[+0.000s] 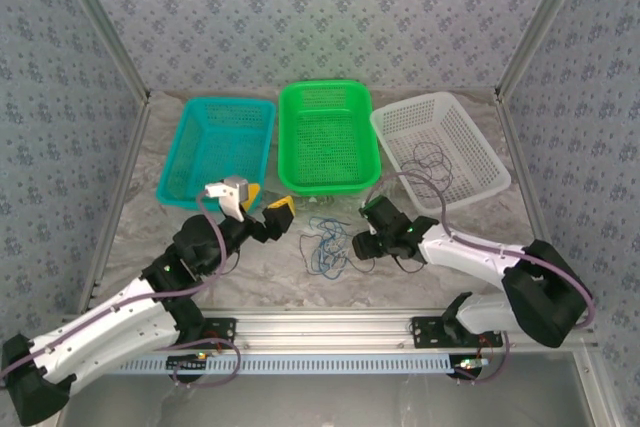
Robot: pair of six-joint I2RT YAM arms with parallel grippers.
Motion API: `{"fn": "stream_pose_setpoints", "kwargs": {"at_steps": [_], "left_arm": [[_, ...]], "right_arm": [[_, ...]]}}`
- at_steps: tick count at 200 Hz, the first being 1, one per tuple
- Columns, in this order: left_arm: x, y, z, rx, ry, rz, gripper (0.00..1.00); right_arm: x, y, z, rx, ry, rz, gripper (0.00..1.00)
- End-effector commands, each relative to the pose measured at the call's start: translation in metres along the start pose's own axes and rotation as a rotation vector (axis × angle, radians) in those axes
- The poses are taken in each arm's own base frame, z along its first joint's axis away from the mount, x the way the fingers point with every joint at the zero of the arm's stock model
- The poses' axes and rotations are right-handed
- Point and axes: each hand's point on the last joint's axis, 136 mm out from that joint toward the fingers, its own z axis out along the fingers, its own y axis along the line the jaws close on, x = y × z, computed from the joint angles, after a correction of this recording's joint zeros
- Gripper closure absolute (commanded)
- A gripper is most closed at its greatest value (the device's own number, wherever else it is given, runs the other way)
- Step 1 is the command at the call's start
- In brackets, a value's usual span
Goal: Untangle the cables
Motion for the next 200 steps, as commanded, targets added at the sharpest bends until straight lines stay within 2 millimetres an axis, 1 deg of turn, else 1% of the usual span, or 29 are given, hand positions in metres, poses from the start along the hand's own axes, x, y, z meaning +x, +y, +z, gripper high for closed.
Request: {"fn": "stream_pose_setpoints", "kwargs": {"at_steps": [1,12,24,38,44,56,70,87,98,123,142,152,154,180,200], "left_arm": [[-0.021,-0.011,-0.002,0.040,-0.053,-0.024,0.01],[-0.021,-0.011,-0.001,0.040,-0.052,-0.026,0.01],[-0.020,-0.011,-0.001,0.041,-0.049,-0.027,0.00],[-0.020,-0.011,-0.002,0.040,-0.050,-0.027,0.01],[-0.021,-0.011,-0.002,0.040,-0.051,-0.026,0.00],[-0.021,-0.011,-0.003,0.038,-0.053,-0.026,0.00],[-0.020,-0.010,-0.003,0.038,-0.051,-0.024,0.01],[-0.020,-0.010,-0.003,0.036,-0.050,-0.026,0.01],[-0.018,-0.009,-0.002,0.033,-0.046,-0.027,0.00],[-0.016,-0.009,0.000,0.028,-0.036,-0.026,0.01],[-0.014,-0.009,0.004,0.027,-0.027,-0.024,0.01],[-0.012,-0.009,0.006,0.026,-0.020,-0.025,0.00],[-0.012,-0.009,0.006,0.026,-0.019,-0.026,0.01],[-0.008,-0.012,0.013,0.033,0.006,-0.026,0.00],[-0.005,-0.017,0.019,0.046,0.032,-0.020,0.01]], "right_arm": [[-0.006,0.000,0.009,0.021,-0.025,0.009,0.45],[-0.004,-0.002,0.014,0.036,-0.009,0.012,0.50],[-0.002,-0.002,0.017,0.044,-0.001,0.012,0.59],[-0.002,-0.006,0.017,0.073,-0.007,0.014,0.77],[-0.002,-0.006,0.015,0.087,-0.016,0.007,0.84],[-0.003,-0.008,0.008,0.118,-0.039,0.000,0.93],[-0.006,-0.006,-0.003,0.124,-0.076,-0.016,1.00],[-0.012,-0.007,-0.021,0.137,-0.121,-0.018,1.00],[-0.016,-0.010,-0.036,0.142,-0.158,-0.013,1.00],[-0.030,-0.013,-0.079,0.126,-0.273,-0.009,1.00],[-0.041,-0.004,-0.114,0.051,-0.375,-0.029,1.00],[-0.045,-0.004,-0.129,0.033,-0.415,-0.033,1.00],[-0.047,-0.004,-0.135,0.027,-0.430,-0.034,1.00],[-0.057,-0.001,-0.170,-0.009,-0.504,-0.045,1.00],[-0.069,0.010,-0.194,-0.057,-0.555,-0.077,1.00]]}}
